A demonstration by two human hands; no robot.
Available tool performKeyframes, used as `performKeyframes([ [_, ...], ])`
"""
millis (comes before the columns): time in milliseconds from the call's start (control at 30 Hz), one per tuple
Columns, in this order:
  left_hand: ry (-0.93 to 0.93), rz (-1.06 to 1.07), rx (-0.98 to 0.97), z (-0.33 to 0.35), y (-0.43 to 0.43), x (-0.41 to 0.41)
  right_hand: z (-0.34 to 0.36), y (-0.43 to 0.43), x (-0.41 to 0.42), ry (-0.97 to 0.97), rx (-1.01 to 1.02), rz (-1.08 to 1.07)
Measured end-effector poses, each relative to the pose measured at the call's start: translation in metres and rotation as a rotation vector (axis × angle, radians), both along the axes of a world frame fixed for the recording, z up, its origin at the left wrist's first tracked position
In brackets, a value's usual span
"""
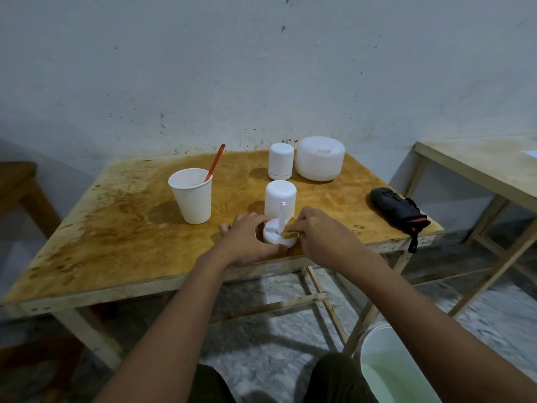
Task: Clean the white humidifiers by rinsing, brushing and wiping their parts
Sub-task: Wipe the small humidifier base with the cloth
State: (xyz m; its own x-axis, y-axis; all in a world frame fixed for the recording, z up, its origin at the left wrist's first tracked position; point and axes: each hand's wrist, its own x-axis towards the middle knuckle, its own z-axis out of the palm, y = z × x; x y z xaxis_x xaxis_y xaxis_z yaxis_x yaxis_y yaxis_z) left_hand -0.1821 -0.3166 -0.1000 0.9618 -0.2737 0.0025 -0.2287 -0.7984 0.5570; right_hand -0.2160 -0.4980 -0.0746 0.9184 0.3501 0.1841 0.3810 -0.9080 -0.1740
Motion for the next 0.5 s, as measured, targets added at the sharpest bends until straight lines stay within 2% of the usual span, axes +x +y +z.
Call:
performKeyframes([
  [133,-0.145,0.196,-0.054,-0.012,-0.015,-0.012,-0.008,0.016,-0.011,-0.025,-0.016,0.042],
  [233,-0.176,0.274,-0.064,-0.014,-0.02,-0.018,-0.006,0.011,-0.011,-0.013,0.051,0.056],
  [433,0.098,0.01,-0.039,0.004,0.008,-0.002,-0.001,0.002,-0.008,0.07,0.089,0.037],
  [500,0.128,-0.06,-0.071,0.004,0.012,0.003,0.002,0.002,-0.008,0.104,0.104,0.031],
])
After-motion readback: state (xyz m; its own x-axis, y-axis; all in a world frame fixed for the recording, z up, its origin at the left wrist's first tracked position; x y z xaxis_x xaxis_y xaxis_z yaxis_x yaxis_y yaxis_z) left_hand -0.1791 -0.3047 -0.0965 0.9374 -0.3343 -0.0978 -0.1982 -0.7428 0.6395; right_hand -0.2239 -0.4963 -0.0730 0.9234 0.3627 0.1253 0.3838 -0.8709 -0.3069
